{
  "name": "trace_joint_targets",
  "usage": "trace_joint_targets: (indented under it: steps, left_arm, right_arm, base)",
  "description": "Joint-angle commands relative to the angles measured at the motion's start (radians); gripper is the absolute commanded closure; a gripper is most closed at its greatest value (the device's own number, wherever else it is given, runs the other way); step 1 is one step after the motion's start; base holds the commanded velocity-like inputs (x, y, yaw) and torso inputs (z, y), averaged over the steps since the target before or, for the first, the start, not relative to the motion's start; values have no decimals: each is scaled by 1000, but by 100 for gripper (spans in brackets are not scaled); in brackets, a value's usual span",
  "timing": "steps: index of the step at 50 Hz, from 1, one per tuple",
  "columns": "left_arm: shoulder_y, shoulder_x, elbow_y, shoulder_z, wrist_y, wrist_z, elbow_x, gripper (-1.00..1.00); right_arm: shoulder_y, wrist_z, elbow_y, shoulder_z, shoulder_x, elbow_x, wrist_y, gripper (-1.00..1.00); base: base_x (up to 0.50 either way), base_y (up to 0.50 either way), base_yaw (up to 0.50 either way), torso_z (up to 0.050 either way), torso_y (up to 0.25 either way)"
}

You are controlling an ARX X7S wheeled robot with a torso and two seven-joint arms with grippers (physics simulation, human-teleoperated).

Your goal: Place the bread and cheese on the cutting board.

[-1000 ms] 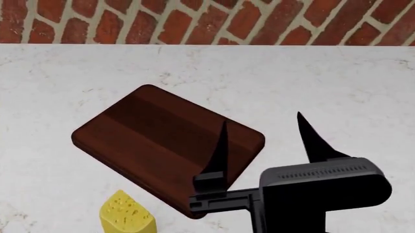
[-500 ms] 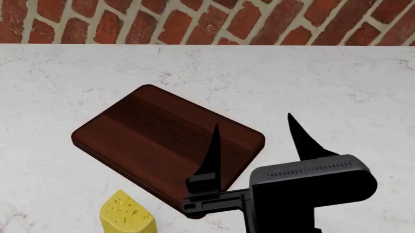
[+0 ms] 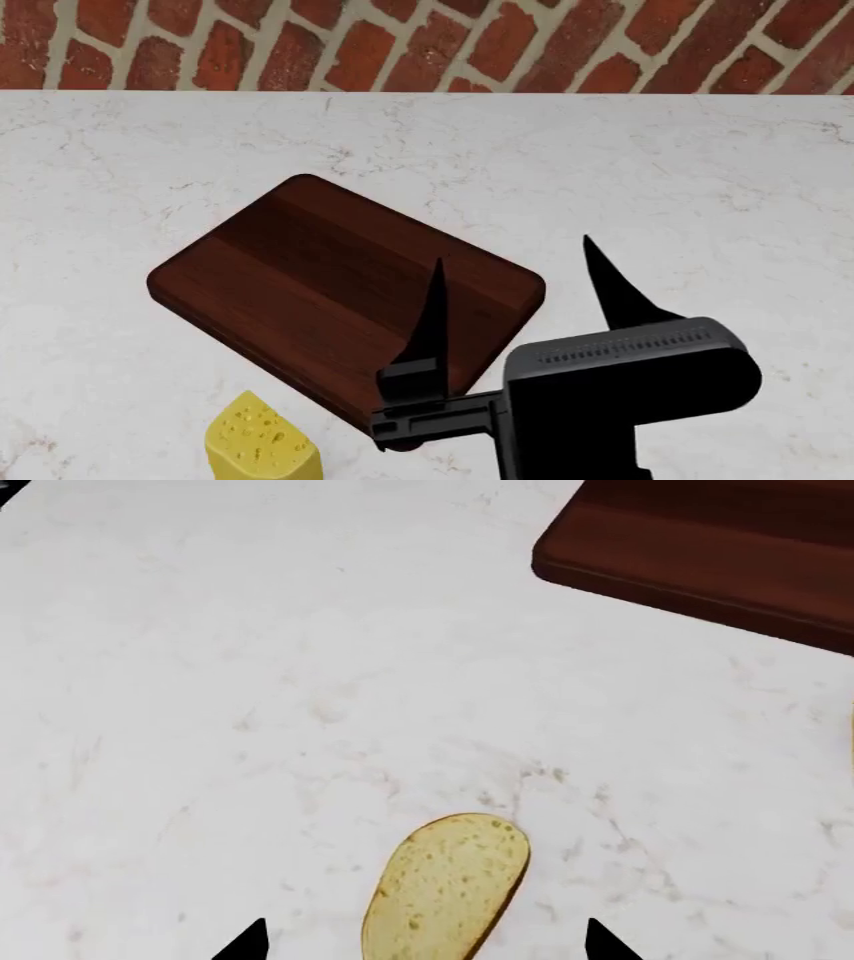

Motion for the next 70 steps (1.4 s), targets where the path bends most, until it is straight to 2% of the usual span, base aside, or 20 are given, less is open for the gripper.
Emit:
trace_joint_targets:
  steps: [1,8,19,40,45,49,50,56,63,68,70]
  left_arm:
    - [51,17,-30,-7,42,76,93,-100]
    - [64,35,-69,37,97,146,190,-100]
    - [42,59,-140,171,178,233,324,-100]
    - [57,82,-209,223,235,262,385,-100]
    - [77,90,-225,232,261,283,408,-100]
    - [96,97,-235,279,303,326,459,-100]
    - [103,104,-235,286,321,334,473,100]
    - [99,103,-223,305,325,348,470,100]
    - [68,121,-166,221,344,280,433,100]
    - [-52,119,-101,187,295,186,307,100]
    - [-138,106,-95,207,260,136,250,100]
  right_arm:
    - [2,4,9,-8,3,5,-4,-100]
    - [5,7,8,-12,6,7,-2,-100]
    - [7,13,3,-13,10,13,1,-100]
    - [9,24,-3,-26,18,18,1,-100]
    - [8,26,-3,-26,20,20,0,-100]
    - [10,28,-3,-27,21,22,1,-100]
    - [9,28,-3,-26,22,23,0,-100]
    - [10,32,-2,-25,23,26,0,-100]
    - [10,36,-9,-26,26,29,2,-100]
    - [9,39,-14,-25,28,32,4,-100]
    - [9,41,-17,-24,29,33,5,-100]
  base:
    - [0,0,0,0,0]
    - [0,0,0,0,0]
    - [0,0,0,0,0]
    - [1,0,0,0,0]
    - [3,1,-1,0,0]
    - [3,1,-2,0,0]
    - [0,0,-3,0,0]
    - [4,0,-3,0,0]
    - [1,0,-2,0,0]
    - [0,0,0,0,0]
    - [5,0,-1,0,0]
